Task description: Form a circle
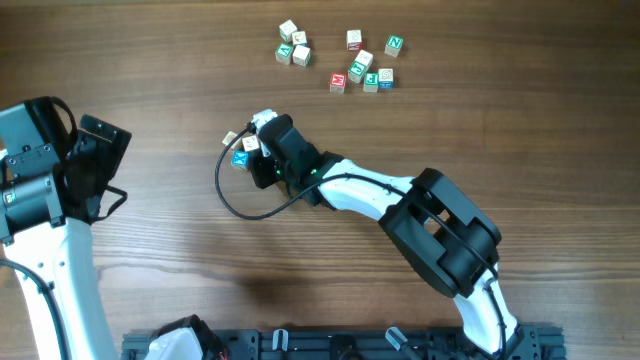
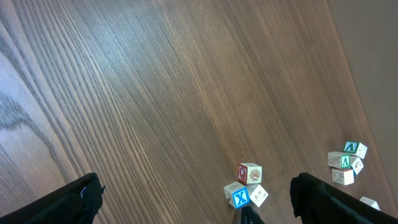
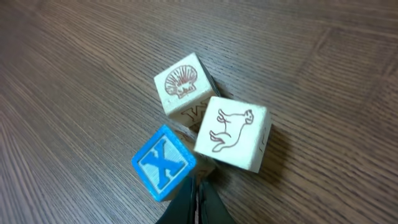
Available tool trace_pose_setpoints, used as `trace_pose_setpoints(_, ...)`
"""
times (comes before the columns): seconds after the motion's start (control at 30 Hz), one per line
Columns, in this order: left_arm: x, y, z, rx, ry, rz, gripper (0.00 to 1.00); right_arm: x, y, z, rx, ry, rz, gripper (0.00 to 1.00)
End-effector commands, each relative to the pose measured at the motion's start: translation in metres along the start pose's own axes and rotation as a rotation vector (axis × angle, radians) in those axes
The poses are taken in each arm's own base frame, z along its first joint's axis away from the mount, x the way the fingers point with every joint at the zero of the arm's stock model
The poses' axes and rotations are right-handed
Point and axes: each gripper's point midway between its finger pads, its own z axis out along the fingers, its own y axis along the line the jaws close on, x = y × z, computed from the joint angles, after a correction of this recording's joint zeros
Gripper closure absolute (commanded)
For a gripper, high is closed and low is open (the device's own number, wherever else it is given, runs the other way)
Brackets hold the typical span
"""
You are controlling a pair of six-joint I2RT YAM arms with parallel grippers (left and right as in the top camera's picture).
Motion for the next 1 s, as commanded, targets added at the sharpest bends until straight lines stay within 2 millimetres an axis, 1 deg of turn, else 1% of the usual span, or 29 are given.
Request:
trace_pose_setpoints(0.0,0.003,0.0,0.002,-0.001,0.011,0.016,0.0,0.011,-0.002,0.008,-0.012,0.02,-0.017,0.96)
trace_pose_setpoints(0.27,0.003,0.0,0.002,-0.001,0.011,0.016,0.0,0.01,0.001,0.008,-0.026,0.018,-0.02,0.96)
trace_pose_setpoints(0.3,0.003,0.0,0.002,-0.001,0.011,0.016,0.0,0.01,-0.003,0.008,-0.007,0.016,-0.016,0.96)
trace_pose_setpoints(0.4,0.003,0.0,0.002,-0.001,0.011,0.016,0.0,0.011,-0.005,0.007,0.005,0.023,-0.014,0.96)
trace_pose_setpoints(0.47,0.003,0.0,0.002,-0.001,0.011,0.016,0.0,0.013,-0.01,0.007,0.032,0.024,0.016,0.96)
trace_pose_setpoints(0.6,0.003,0.0,0.002,-0.001,0.011,0.016,0.0,0.015,-0.01,0.009,0.029,0.029,0.01,0.96)
trace_pose_setpoints(0.97,0.003,0.0,0.002,-0.001,0.011,0.016,0.0,0.017,-0.003,0.014,-0.025,0.027,-0.016,0.96)
